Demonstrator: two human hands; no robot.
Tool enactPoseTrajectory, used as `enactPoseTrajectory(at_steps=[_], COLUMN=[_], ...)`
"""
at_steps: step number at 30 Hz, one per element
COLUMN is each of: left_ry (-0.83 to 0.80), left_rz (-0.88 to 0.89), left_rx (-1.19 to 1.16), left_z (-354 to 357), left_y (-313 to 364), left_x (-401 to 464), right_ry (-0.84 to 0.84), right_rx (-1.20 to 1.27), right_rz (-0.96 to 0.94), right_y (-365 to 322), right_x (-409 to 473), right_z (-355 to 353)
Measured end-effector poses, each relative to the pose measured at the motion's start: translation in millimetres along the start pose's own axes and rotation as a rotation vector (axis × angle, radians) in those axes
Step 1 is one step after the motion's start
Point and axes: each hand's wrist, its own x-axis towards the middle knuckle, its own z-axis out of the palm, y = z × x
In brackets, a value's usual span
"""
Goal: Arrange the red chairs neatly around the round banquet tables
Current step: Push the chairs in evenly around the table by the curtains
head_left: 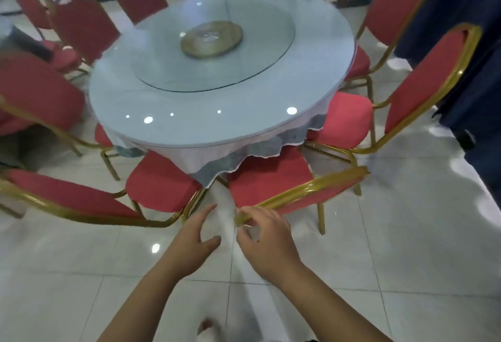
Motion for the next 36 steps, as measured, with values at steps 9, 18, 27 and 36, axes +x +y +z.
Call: enactPoseTrajectory(at_steps=[9, 18, 27, 36], left_ry=[0.234, 0.268, 0.297, 0.304], left_rz=[-0.063, -0.159, -0.169, -0.285], left_rx=[-0.198, -0.339, -0.331, -0.31], left_z=[-145, -266, -401, -565], left_y=[-186, -327, -437, -541], left_x=[-60, -89, -17, 56], right_ry=[-0.213, -0.244, -0.31, -0.454], right_rx=[-0.046, 0.021, -0.007, 0.099], right_rz=[0.043, 0.001, -0.058, -0.071], right_y=[-121, -243, -331, -462], right_x=[28, 87, 214, 357], right_z=[173, 282, 397, 551])
